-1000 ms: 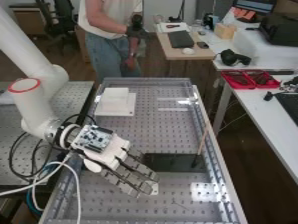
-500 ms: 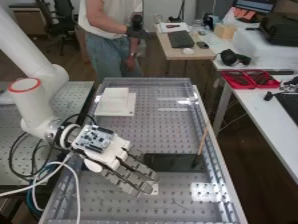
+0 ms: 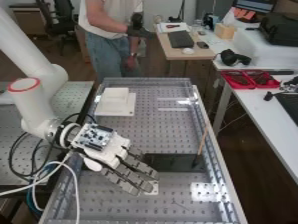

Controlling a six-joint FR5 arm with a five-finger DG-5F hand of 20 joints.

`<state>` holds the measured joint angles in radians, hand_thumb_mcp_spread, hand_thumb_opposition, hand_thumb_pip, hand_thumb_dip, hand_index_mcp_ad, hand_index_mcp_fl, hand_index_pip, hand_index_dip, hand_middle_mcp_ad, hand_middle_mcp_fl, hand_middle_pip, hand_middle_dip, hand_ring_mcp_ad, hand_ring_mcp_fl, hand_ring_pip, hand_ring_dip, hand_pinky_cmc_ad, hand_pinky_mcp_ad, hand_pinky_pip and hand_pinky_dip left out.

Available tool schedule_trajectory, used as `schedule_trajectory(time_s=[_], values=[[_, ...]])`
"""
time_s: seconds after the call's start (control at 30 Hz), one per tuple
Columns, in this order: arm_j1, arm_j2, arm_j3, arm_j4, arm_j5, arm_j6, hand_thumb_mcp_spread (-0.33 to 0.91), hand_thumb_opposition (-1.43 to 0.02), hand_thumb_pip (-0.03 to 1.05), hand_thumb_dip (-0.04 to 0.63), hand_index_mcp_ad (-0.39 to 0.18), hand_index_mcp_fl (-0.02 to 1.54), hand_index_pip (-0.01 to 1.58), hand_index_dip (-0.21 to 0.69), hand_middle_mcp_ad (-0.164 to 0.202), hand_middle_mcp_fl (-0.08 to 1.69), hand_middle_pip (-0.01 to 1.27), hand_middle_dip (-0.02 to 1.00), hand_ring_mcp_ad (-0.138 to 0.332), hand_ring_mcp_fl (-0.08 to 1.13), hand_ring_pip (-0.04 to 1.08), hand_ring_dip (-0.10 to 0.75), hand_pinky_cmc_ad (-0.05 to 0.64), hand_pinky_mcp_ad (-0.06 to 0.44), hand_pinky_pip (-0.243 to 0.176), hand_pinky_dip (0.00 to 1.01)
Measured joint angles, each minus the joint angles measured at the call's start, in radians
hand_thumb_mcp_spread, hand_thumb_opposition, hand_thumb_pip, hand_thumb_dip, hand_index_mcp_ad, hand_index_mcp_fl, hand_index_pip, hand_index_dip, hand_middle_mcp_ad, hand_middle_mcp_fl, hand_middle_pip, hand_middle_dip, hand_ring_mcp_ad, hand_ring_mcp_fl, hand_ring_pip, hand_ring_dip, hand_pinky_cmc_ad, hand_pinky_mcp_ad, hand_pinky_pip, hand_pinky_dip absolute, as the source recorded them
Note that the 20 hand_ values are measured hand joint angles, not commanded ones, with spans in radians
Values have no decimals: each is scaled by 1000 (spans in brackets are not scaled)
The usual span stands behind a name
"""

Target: Grab the bearing and place it in the white container

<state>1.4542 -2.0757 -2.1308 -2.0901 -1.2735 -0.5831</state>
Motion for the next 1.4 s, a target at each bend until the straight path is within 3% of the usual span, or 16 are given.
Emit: schedule_trajectory(time_s=[0.13,0.53,0.93,1.13,1.4], values=[[0,4,0,4,-2,-2,515,-946,415,286,-70,482,1278,293,80,152,143,204,164,23,106,49,312,147,-26,175],[4,43,11,-14,-21,-20,515,-946,415,286,-70,485,1278,293,80,201,143,206,161,37,106,49,312,147,-26,175],[39,142,10,-110,-62,-44,515,-942,415,286,-70,482,1278,293,80,202,141,208,161,37,106,49,316,147,-28,175],[112,231,-11,-160,-16,-63,515,-942,415,286,-70,482,1279,297,80,202,145,220,164,37,106,49,316,147,-28,175],[277,335,-55,-235,125,-81,515,-942,415,286,-70,482,1278,293,82,216,145,220,164,38,106,49,316,152,-24,176]])
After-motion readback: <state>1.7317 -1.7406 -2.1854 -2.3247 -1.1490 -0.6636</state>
